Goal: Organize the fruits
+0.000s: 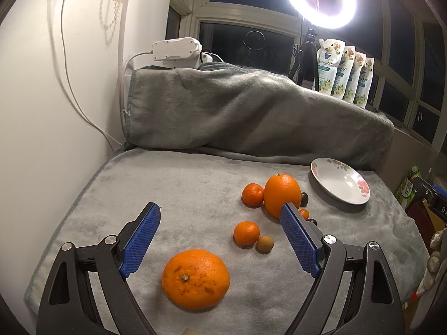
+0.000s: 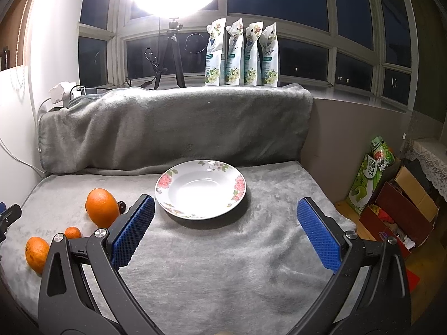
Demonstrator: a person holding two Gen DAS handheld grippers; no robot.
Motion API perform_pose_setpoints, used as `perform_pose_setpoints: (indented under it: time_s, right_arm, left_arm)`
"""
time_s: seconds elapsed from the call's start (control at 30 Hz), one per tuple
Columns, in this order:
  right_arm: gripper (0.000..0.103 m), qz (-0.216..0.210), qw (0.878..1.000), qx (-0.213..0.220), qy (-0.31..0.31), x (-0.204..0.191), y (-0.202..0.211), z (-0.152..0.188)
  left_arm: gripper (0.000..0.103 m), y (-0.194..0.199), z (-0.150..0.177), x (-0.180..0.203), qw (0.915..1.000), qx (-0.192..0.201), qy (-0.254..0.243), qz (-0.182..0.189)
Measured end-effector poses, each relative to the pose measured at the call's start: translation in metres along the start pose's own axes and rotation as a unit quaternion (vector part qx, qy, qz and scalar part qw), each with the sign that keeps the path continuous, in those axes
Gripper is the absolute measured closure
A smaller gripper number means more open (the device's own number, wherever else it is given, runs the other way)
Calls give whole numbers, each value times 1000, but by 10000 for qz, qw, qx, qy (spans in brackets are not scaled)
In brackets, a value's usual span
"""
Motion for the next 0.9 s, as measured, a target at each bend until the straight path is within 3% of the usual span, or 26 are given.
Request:
perform_pose_setpoints:
  time_s: [0.9]
  right_arm:
    - [0, -14, 10000, -18, 12, -2, 0, 1]
  left_arm:
    - [15, 0, 0, 0, 10000, 4, 9, 1]
Point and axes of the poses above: each gripper's, at about its wrist camera, not at the fingertips, and y roughly against the way its jaws point, x to its right, z to its underside, the point moved 5 cm from there along -y, roughly the way its jaws point, and after that the axes turned 6 degrees about z, right-handed, at the moved point
